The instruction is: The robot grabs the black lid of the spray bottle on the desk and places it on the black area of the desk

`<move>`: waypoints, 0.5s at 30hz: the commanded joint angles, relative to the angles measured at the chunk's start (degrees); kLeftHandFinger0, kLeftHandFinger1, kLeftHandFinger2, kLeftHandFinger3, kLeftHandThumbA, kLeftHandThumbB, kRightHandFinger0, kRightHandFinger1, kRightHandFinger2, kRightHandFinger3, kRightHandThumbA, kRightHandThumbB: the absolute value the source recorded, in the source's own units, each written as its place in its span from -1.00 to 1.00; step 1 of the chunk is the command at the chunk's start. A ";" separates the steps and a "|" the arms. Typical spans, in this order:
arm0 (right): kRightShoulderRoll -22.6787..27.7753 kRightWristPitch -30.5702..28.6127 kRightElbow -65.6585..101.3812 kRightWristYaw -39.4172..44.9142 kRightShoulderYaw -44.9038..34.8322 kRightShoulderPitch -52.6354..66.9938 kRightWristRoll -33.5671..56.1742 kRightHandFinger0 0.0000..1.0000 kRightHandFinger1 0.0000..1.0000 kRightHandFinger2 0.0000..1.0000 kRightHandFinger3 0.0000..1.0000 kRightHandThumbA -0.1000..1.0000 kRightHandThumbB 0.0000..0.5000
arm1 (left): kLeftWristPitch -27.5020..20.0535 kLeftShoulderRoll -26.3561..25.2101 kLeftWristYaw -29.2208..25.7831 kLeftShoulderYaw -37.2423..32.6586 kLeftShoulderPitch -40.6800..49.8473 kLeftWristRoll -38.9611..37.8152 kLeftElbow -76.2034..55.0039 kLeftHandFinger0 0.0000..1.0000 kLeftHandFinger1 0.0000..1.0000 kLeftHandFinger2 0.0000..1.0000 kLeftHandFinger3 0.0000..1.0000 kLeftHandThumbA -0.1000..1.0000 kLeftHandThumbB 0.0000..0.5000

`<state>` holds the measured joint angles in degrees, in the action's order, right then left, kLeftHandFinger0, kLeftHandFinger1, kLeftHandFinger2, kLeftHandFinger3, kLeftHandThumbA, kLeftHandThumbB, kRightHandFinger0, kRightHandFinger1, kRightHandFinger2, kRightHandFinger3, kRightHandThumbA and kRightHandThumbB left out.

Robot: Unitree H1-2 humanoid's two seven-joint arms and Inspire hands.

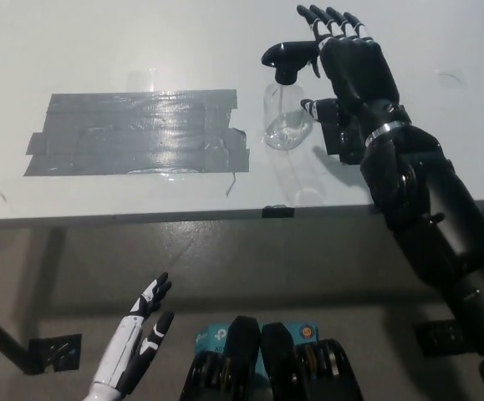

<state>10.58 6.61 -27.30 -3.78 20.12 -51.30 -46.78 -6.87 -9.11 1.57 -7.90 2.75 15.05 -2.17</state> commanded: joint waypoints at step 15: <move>-0.85 3.12 -4.38 -5.02 4.14 -8.56 -6.00 1.00 1.00 1.00 1.00 0.46 0.34 | -1.20 -0.64 0.51 -0.15 -1.29 1.07 -2.57 1.00 1.00 1.00 1.00 1.00 -0.77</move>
<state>10.40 8.53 -31.93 -5.91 23.74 -55.04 -50.72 -6.87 -9.14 1.59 -7.98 2.31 15.71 -2.67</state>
